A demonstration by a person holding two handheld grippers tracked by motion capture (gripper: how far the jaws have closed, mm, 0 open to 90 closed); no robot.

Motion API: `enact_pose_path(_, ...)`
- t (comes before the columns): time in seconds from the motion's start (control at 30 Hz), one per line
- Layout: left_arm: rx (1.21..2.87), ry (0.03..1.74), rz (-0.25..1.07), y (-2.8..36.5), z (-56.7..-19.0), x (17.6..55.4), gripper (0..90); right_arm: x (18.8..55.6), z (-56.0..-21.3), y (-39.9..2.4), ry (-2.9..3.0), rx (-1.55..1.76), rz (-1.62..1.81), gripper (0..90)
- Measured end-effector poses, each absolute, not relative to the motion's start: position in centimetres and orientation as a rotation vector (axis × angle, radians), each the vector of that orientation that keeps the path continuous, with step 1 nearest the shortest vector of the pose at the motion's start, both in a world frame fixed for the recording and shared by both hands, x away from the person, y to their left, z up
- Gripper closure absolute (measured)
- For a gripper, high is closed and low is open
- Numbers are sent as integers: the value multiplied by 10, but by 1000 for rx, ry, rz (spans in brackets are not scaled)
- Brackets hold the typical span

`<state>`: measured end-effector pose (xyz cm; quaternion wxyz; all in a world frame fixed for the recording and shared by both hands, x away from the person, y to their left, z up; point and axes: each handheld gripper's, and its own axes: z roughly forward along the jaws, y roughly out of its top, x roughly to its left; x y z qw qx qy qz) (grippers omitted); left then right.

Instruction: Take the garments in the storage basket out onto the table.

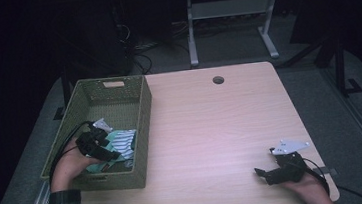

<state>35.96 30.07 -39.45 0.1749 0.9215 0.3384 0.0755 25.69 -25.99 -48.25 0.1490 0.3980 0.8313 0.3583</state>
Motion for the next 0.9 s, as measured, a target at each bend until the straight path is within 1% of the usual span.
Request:
enact_pose_path(0.1, 2617, 984, 179, 300, -401, 362, 324, 257, -483, -260, 2390, 1144, 1030, 61)
enact_pose_path(0.2, 2619, 1017, 138, 301, -408, 364, 351, 257, -483, -260, 2390, 1143, 1028, 61)
enact_pose_path(0.23, 2619, 1017, 138, 301, -408, 364, 381, 257, -483, -260, 2390, 1143, 1028, 61)
enact_pose_path(0.27, 2620, 1022, 133, 302, -409, 364, 381, 257, -483, -260, 2390, 1143, 1028, 62)
enact_pose_path(0.43, 2614, 1046, 112, 305, -412, 366, 539, 257, -483, -260, 2390, 1143, 1028, 62)
enact_pose_path(0.47, 2615, 1049, 111, 305, -411, 366, 539, 257, -483, -260, 2390, 1143, 1028, 62)
enact_pose_path(0.6, 2600, 1069, 102, 307, -411, 368, 673, 257, -483, -260, 2390, 1143, 1028, 61)
enact_pose_path(0.83, 2550, 1074, 76, 310, -406, 368, 840, 257, -483, -260, 2390, 1144, 1030, 62)
enact_pose_path(0.9, 2528, 1072, 78, 310, -404, 367, 849, 257, -483, -260, 2390, 1142, 1028, 61)
